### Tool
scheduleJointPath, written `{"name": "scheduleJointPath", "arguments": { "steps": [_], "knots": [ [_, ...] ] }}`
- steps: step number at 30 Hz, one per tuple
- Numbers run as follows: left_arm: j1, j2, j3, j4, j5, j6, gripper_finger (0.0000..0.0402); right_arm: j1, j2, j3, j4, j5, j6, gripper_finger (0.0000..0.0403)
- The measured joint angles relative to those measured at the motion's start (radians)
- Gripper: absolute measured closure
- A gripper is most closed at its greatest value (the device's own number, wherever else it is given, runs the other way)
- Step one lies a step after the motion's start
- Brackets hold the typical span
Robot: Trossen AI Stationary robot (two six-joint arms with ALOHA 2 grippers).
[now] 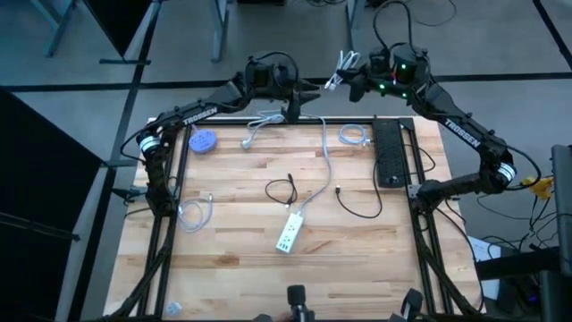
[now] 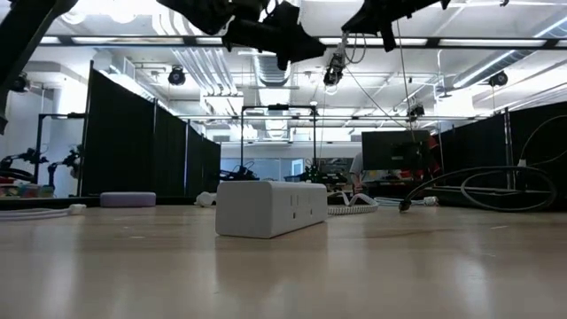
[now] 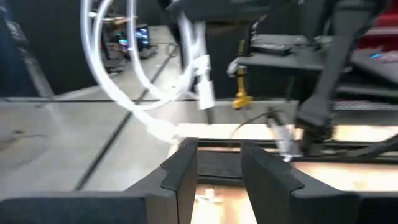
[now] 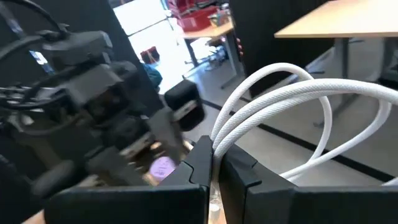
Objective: Insert USB
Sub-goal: Insert the bottom blue charger cable into the black outlet extension
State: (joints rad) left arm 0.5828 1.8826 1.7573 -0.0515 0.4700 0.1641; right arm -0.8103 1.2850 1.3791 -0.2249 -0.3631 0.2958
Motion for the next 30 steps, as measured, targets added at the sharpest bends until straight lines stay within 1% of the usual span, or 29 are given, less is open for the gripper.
{"name": "scheduleJointPath", "arguments": {
  "steps": [5, 7, 10, 13, 18, 24, 30],
  "knots": [
    [-0.027, 0.013, 0.000, -0.003, -0.011, 0.038, 0.0292, 0.033, 0.009, 0.002, 0.003, -0.012, 0.001, 0.0403],
    [-0.032, 0.015, 0.000, -0.002, -0.033, 0.041, 0.0291, 0.043, 0.009, 0.002, 0.004, -0.030, 0.005, 0.0403],
    [-0.032, 0.019, 0.000, -0.002, -0.067, 0.042, 0.0295, 0.047, 0.008, 0.002, 0.005, -0.104, 0.036, 0.0403],
    [-0.028, 0.019, 0.000, -0.004, -0.070, 0.042, 0.0299, 0.047, 0.007, 0.002, 0.000, -0.164, 0.053, 0.0403],
    [-0.039, 0.019, 0.000, -0.005, -0.033, 0.027, 0.0305, 0.047, 0.007, 0.002, -0.010, -0.165, 0.045, 0.0403],
    [-0.067, 0.019, 0.000, -0.003, 0.012, -0.016, 0.0337, 0.049, 0.009, 0.002, -0.014, -0.115, 0.006, 0.0403],
    [-0.095, 0.007, 0.000, 0.014, 0.019, -0.027, 0.0359, 0.066, 0.009, 0.002, -0.013, -0.099, 0.000, 0.0403]
  ]
}}
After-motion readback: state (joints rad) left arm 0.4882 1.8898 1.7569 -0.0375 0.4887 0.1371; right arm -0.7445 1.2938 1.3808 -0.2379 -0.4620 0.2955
